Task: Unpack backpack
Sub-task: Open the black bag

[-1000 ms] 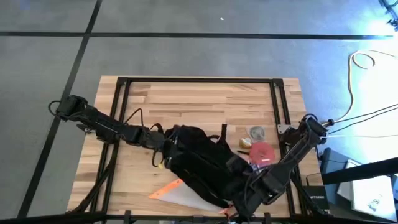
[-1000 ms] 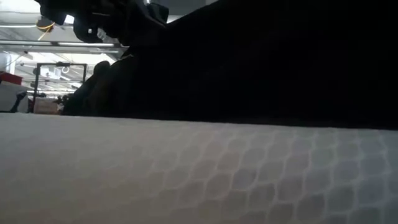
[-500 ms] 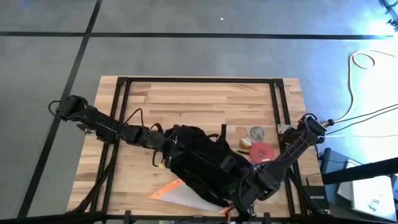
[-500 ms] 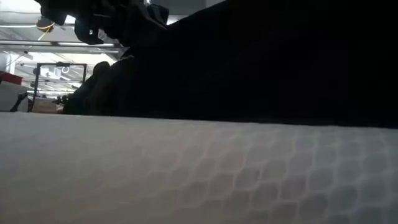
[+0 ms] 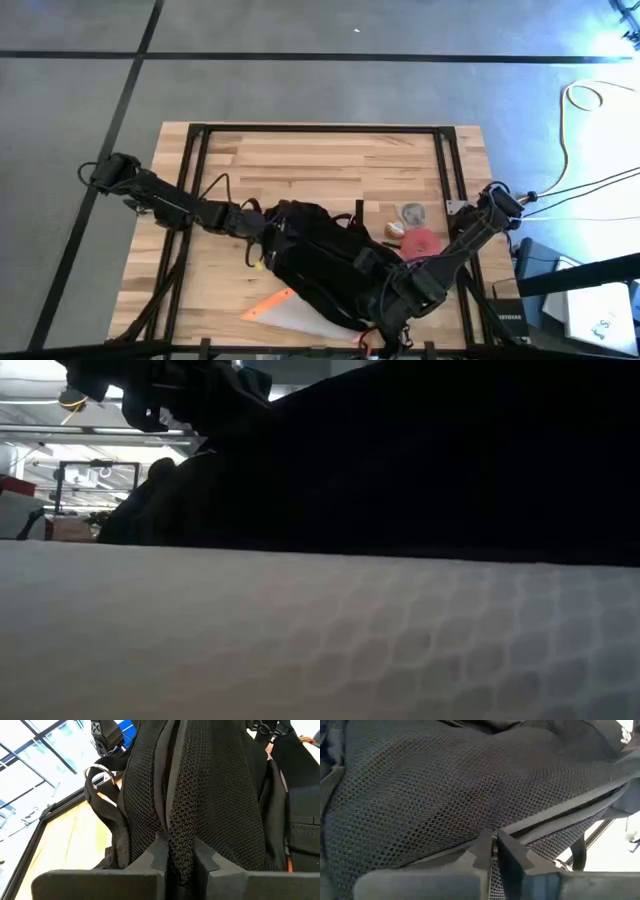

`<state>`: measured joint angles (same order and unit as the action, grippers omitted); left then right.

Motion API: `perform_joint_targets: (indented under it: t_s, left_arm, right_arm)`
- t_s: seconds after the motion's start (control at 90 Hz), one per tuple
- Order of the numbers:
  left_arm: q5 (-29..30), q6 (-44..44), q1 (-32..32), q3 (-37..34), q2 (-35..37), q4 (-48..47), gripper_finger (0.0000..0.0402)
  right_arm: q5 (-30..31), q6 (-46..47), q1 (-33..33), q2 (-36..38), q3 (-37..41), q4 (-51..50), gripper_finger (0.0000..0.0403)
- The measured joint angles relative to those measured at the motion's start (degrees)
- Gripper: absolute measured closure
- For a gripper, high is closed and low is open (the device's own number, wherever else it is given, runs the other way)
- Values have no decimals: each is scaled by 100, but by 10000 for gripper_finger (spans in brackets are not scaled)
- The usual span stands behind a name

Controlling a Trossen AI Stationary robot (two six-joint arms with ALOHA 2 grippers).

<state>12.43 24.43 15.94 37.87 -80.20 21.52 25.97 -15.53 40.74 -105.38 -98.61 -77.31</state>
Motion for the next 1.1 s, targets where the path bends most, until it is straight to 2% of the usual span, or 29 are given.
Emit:
perform_joint_targets:
  t_s: [0.133,0.344,0.667,1.1]
  left_arm:
    - [1,7,-3,0,0,5,385]
    - [0,2,-22,0,0,2,385]
    - [-23,1,-20,7,0,8,385]
    - [-66,13,-17,13,0,27,385]
  right_arm:
    - [110,-9,-75,11,0,-91,397]
    - [-972,12,-541,81,-2,-73,401]
    - [-2243,206,-992,88,-9,-12,402]
    - [-3361,433,-1020,123,-9,-24,402]
